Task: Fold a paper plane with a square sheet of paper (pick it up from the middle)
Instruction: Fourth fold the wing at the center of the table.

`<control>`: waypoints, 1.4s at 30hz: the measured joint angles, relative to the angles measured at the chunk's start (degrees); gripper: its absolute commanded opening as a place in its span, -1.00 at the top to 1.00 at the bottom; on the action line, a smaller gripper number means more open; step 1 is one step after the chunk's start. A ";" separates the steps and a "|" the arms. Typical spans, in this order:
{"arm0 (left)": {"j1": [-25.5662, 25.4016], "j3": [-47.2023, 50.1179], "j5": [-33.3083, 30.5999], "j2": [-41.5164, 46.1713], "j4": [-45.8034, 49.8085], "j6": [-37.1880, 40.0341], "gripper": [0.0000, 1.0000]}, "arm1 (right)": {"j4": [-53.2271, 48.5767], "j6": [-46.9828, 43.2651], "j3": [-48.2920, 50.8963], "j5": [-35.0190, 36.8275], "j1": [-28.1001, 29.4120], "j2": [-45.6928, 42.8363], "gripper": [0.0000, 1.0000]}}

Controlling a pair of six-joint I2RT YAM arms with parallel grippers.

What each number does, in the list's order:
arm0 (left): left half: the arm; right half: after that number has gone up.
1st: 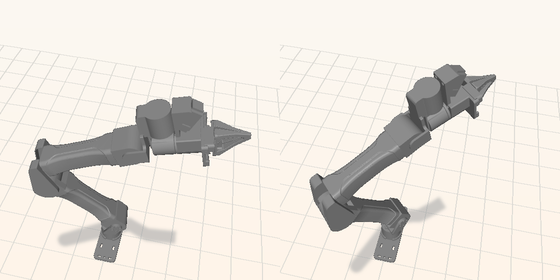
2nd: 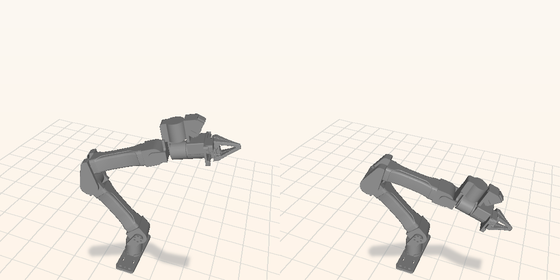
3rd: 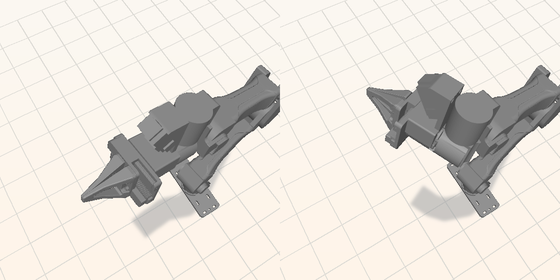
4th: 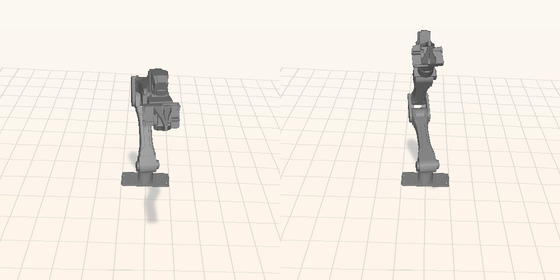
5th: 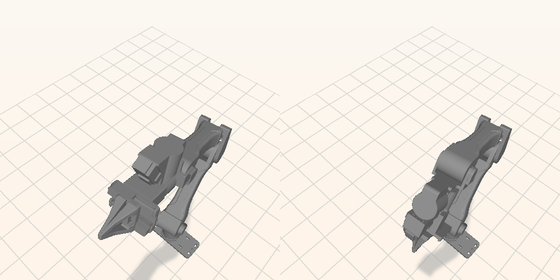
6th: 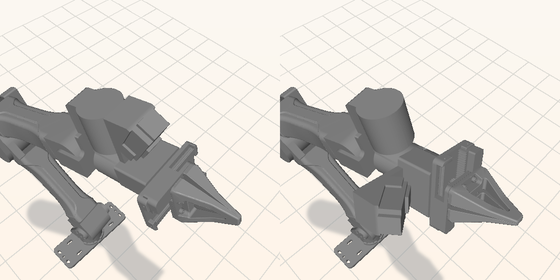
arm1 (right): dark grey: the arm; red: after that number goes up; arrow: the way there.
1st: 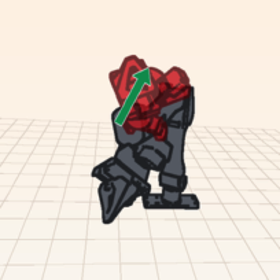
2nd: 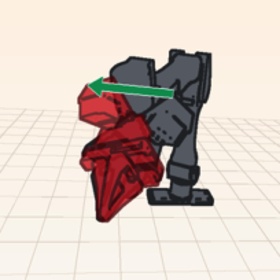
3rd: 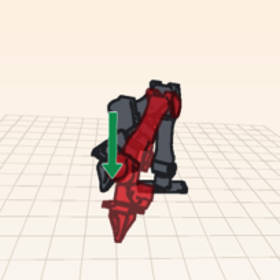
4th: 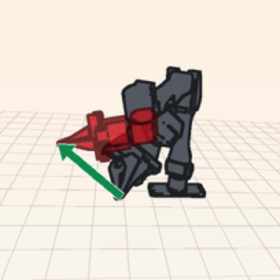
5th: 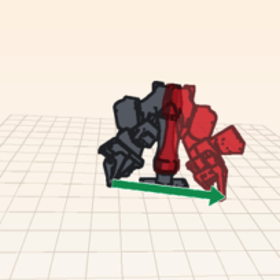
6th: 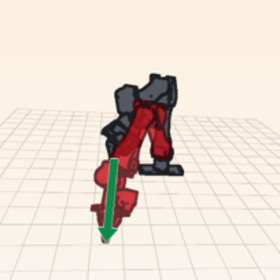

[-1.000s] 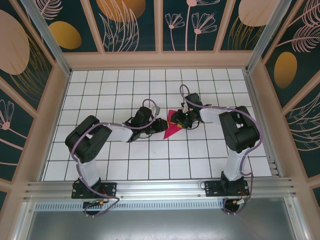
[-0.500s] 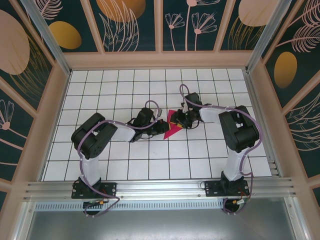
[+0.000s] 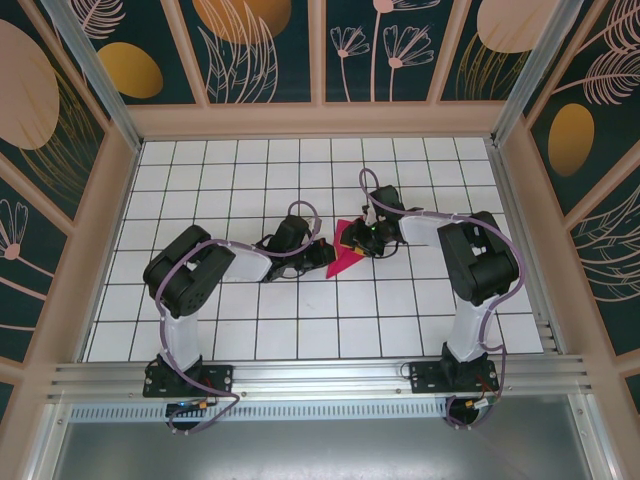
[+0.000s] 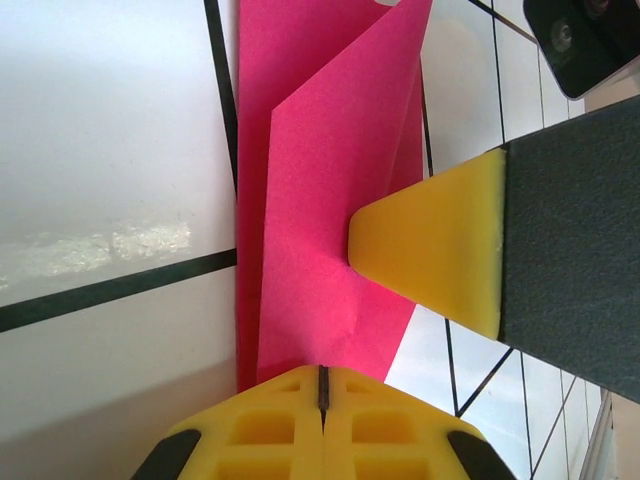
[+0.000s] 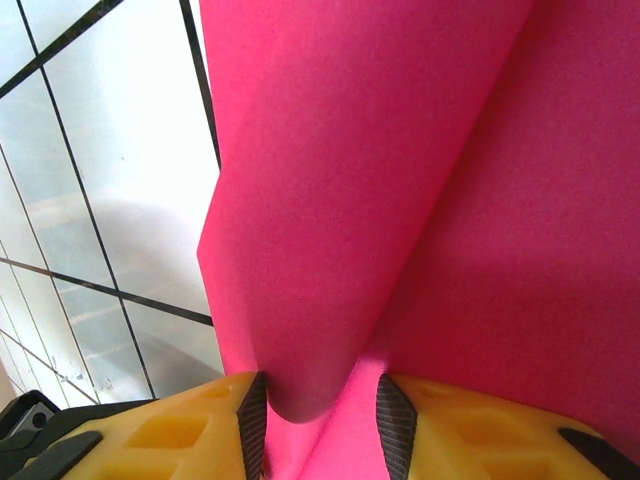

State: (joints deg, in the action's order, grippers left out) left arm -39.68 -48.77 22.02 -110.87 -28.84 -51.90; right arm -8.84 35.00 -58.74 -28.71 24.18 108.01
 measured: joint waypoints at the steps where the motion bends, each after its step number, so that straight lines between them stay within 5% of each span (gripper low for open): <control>1: 0.00 -0.02 0.00 -0.04 0.00 0.00 0.85 | -0.02 0.00 0.02 0.11 0.00 0.00 0.25; 26: 0.00 -1.90 -3.96 4.63 4.04 1.99 0.65 | -3.30 -0.20 -2.10 0.28 -0.15 1.84 0.30; 42: 0.52 -5.90 0.52 0.72 5.09 1.90 0.90 | -4.68 -0.17 -2.89 0.55 -0.20 2.43 0.36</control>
State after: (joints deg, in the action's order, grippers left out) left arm -39.16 -54.68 22.55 -110.15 -23.75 -50.00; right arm -13.52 34.83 -61.63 -28.16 23.99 110.43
